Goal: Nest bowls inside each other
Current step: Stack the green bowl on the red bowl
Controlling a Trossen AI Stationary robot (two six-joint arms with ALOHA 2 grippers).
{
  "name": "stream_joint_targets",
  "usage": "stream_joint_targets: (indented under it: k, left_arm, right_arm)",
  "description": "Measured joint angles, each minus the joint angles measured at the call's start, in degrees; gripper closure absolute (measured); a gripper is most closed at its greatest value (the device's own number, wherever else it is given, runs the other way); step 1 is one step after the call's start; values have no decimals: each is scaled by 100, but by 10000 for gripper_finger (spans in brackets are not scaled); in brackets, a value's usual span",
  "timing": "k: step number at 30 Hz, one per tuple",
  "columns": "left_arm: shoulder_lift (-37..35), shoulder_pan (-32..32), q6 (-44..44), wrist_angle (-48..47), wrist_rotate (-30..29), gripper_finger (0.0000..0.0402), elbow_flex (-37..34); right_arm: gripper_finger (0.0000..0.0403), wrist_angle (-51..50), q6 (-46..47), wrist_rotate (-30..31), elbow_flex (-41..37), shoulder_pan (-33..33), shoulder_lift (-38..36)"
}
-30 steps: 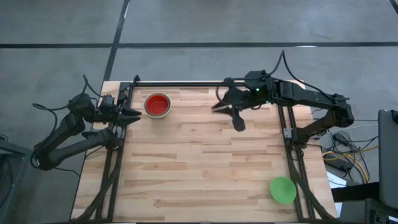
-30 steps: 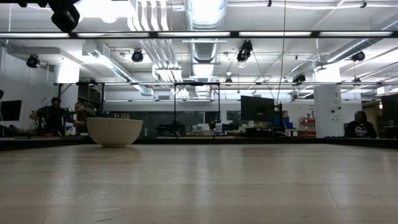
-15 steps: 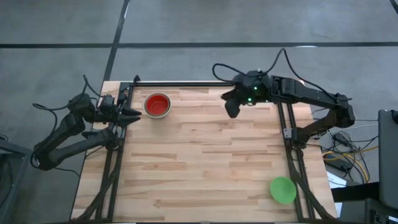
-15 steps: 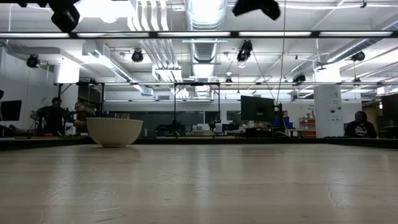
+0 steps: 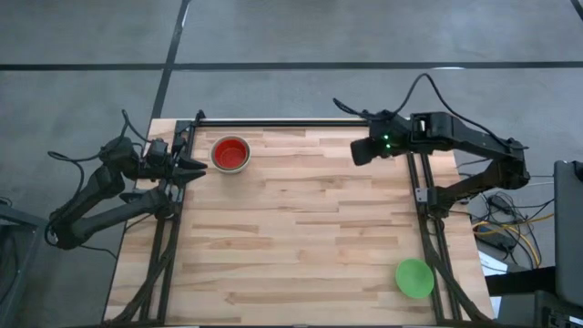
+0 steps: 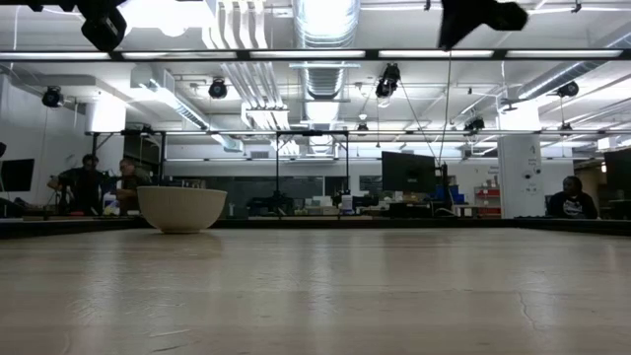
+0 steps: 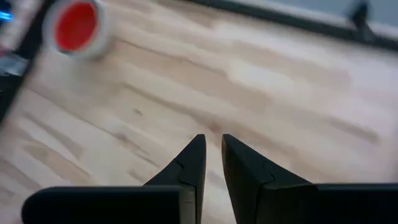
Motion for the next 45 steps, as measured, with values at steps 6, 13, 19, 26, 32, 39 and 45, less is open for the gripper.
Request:
stream_joint_targets:
  k: [6,13,19,26,32,39,45]
  left_arm:
    - [0,-2,0,0,0,298,0]
    - [0,0,0,-1,0,298,0]
    - [0,-1,0,0,0,298,0]
    - [0,0,2,0,0,298,-2]
    - [0,0,0,-1,0,298,-2]
    - [0,-1,0,0,0,298,-2]
    - [0,-2,0,0,0,298,-2]
  right_arm:
    - [351,-504,536,-142,0,371,-70]
    - [351,-914,1415,-124,0,967,-190]
    - [351,-1313,2335,102,0,1821,-127]
    - [351,-1689,2843,328,0,2912,29]
    - [351,-1946,3292,333,-45,4011,33]
    - [351,-1944,3928,-8,-333,5545,-32]
    - [351,-1938,4609,6,-545,6737,10]
